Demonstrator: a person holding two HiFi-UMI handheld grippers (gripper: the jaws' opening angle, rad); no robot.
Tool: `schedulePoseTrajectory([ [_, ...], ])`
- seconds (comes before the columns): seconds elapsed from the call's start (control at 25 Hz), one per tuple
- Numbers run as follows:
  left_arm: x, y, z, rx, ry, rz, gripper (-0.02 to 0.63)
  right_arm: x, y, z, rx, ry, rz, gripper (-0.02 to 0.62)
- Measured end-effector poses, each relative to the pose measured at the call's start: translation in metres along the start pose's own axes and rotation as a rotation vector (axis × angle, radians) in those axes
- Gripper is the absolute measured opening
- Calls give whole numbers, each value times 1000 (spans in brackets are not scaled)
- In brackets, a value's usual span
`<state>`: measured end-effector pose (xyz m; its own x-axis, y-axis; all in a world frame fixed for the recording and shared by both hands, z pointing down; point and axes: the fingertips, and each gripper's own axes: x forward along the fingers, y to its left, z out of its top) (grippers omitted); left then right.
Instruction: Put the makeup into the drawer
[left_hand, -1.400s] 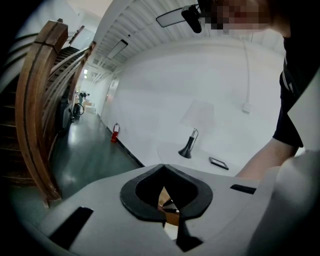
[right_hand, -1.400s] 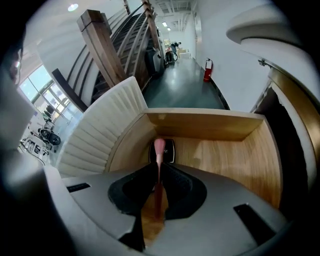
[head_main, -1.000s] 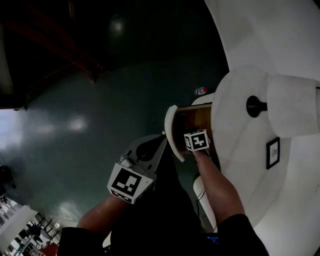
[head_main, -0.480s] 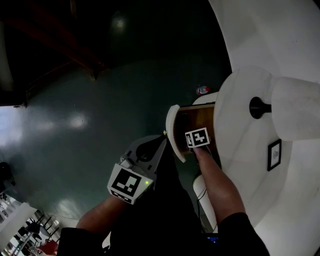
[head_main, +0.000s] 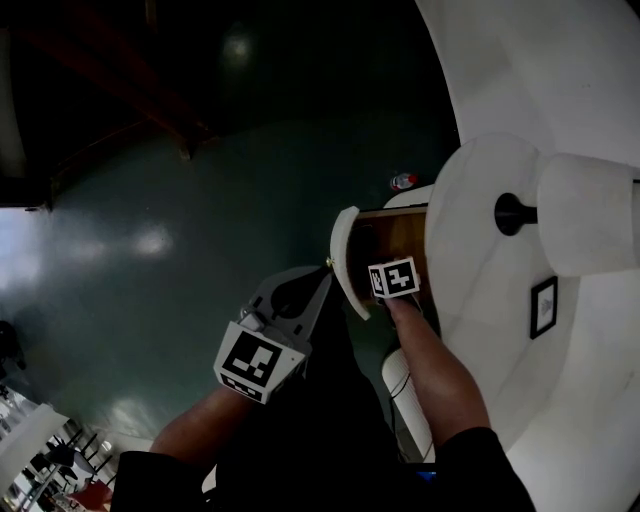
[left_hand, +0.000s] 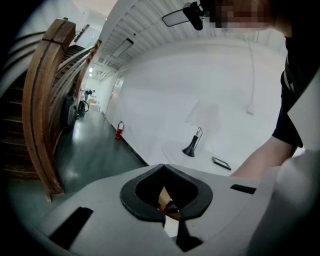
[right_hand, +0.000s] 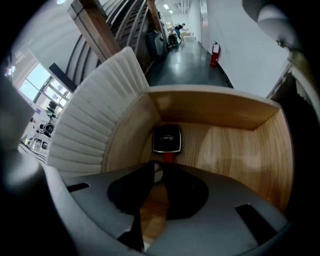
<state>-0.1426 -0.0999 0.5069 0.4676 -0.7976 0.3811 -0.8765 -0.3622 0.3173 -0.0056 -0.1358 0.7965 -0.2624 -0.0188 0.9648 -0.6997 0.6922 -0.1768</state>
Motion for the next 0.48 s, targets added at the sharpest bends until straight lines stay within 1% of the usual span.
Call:
schedulePoseTrajectory([
  [0.12, -11, -3, 12, 8, -22, 3, 11, -26, 15, 14, -3, -92, 4, 48],
  [0.32, -33, -11, 32, 48, -49, 11, 11, -81, 39, 35, 14, -287, 14, 48],
  [0.48, -59, -22, 43, 67, -48, -21, 11, -141, 73, 37, 35, -403, 40, 48],
])
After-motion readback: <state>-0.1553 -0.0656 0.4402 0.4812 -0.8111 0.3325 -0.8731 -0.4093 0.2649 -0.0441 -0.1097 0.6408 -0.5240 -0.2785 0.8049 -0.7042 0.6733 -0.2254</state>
